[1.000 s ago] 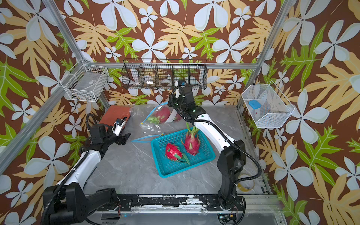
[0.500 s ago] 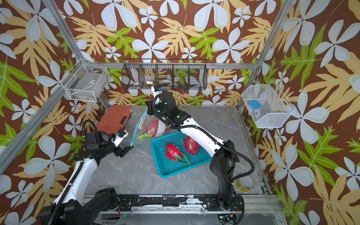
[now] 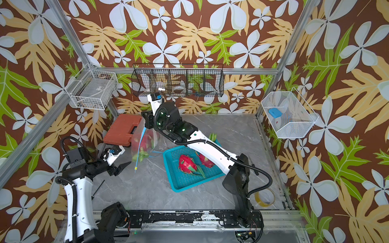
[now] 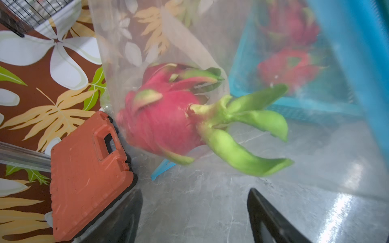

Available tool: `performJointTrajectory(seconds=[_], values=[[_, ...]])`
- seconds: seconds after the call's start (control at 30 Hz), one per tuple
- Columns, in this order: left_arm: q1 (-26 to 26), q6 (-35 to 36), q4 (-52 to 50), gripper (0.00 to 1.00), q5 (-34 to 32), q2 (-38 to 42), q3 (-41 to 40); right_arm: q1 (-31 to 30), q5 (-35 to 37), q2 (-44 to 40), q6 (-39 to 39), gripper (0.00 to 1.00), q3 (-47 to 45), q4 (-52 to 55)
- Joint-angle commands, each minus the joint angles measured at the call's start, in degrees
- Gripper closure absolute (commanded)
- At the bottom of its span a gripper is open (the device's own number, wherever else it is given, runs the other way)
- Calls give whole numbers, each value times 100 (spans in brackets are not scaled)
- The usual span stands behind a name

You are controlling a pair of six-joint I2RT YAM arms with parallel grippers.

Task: Open the zip-top bag and take out the dragon fruit
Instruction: Place the zipper food storage bag at the center of the board.

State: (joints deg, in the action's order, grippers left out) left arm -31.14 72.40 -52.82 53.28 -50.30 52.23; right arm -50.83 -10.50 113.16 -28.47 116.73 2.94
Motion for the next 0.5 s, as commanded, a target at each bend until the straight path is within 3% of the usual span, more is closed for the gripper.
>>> performJointTrajectory(seconds=[0.0, 0.23, 0.37, 0.47], values=[[-95, 155, -614, 20, 453, 117, 87, -98, -160, 71, -222, 100, 43, -375], [-95, -755, 677, 19, 417, 242, -421, -217, 270, 209, -367, 100, -581, -457], [-67, -611, 603, 18, 635, 77, -496, -123, 544, 514, -603, 100, -623, -396], [366, -297, 606, 17, 627, 201, -762, -33, 708, 794, -787, 100, -441, -287]])
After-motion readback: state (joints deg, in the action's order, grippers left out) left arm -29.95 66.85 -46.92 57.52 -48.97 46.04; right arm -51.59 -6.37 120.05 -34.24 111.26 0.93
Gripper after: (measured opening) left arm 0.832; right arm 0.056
